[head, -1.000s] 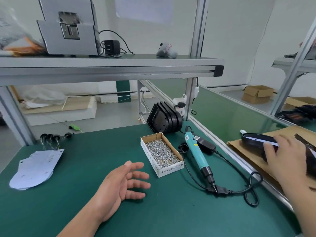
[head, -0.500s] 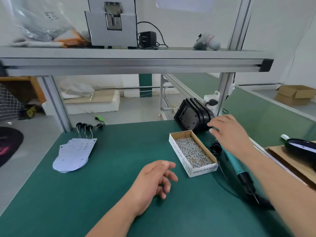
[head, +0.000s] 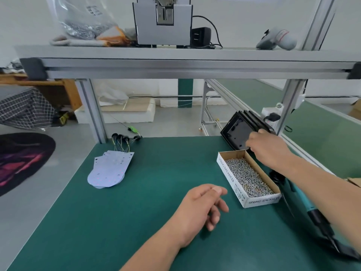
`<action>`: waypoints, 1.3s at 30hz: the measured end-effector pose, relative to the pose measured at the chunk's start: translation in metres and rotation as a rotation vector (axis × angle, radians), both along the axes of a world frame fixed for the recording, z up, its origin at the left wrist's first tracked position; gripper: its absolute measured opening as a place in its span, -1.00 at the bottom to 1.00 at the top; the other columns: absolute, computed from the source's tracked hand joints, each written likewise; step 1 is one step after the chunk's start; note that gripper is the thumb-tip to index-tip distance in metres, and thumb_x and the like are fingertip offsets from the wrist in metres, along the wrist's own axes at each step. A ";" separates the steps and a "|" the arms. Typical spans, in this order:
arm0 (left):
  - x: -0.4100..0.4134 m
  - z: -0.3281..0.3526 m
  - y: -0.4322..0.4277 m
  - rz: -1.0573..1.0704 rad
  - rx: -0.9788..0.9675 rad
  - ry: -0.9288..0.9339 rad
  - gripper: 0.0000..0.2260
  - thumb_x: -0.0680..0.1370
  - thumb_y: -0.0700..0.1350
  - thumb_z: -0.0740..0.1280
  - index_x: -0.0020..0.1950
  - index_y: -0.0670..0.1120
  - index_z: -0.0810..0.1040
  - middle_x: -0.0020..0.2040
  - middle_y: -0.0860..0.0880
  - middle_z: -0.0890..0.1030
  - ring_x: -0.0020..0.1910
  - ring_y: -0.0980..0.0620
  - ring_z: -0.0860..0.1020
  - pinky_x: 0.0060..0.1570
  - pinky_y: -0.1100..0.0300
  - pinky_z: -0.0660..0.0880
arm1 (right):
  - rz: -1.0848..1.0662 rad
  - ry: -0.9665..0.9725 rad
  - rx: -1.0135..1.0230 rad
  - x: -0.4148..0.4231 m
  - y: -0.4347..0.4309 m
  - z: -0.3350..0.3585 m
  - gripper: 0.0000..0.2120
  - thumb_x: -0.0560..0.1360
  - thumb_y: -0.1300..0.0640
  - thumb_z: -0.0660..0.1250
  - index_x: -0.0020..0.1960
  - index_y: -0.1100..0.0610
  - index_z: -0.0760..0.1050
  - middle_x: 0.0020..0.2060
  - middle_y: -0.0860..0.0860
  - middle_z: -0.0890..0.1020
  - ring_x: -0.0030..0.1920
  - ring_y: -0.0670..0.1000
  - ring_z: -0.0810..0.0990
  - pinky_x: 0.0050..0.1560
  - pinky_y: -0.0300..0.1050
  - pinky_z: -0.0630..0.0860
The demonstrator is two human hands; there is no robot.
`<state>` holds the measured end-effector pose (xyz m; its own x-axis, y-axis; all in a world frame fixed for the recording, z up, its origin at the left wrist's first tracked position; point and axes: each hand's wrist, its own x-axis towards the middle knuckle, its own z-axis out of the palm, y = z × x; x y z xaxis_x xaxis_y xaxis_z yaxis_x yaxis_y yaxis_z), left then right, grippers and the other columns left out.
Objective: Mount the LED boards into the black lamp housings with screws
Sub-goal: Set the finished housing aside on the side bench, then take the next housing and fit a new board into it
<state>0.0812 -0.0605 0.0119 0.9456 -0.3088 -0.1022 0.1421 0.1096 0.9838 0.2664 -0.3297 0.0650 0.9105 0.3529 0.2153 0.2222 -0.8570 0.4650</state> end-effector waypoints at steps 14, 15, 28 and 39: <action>-0.001 0.001 0.001 -0.006 -0.020 -0.025 -0.71 0.61 0.14 0.30 0.16 0.02 0.69 -0.11 -0.07 0.69 -0.39 0.04 0.48 -0.45 0.21 0.42 | 0.255 -0.129 0.413 -0.004 -0.001 0.006 -0.88 0.55 0.31 0.46 0.05 0.15 0.70 -0.01 0.05 0.66 -0.09 0.19 0.66 -0.19 -0.01 0.54; -0.001 0.001 0.001 -0.006 -0.018 -0.027 -0.71 0.61 0.14 0.30 0.16 0.02 0.69 -0.11 -0.07 0.69 -0.39 0.04 0.48 -0.45 0.21 0.43 | 0.269 -0.151 0.441 -0.007 0.002 0.007 -0.89 0.56 0.29 0.46 0.05 0.15 0.70 -0.01 0.05 0.66 -0.10 0.19 0.66 -0.18 -0.02 0.54; 0.007 0.013 0.018 0.384 -0.013 -0.121 -0.84 0.51 0.00 0.32 -0.18 -0.03 0.64 -0.30 -0.06 0.57 -0.49 0.04 0.34 -0.53 0.25 0.25 | 0.532 -0.150 0.618 -0.138 0.087 -0.024 -0.89 0.51 0.18 0.56 0.02 0.09 0.70 -0.13 -0.01 0.62 -0.22 0.09 0.67 -0.36 0.02 0.59; 0.033 0.007 0.090 0.941 0.647 -0.195 -0.82 0.62 0.07 0.17 -0.11 0.11 0.50 -0.30 0.11 0.57 -0.33 0.03 0.50 -0.29 0.08 0.45 | 0.749 -0.110 0.444 -0.201 0.123 -0.033 -0.75 0.64 -0.08 0.26 -0.05 -0.03 0.66 -0.25 -0.12 0.51 -0.41 -0.05 0.50 -0.52 -0.12 0.41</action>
<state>0.1140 0.0300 0.0186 0.7910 0.5820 0.1889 0.1112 -0.4403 0.8910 0.0658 -0.2069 0.0318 0.4390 0.7124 0.5474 0.7726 -0.6104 0.1747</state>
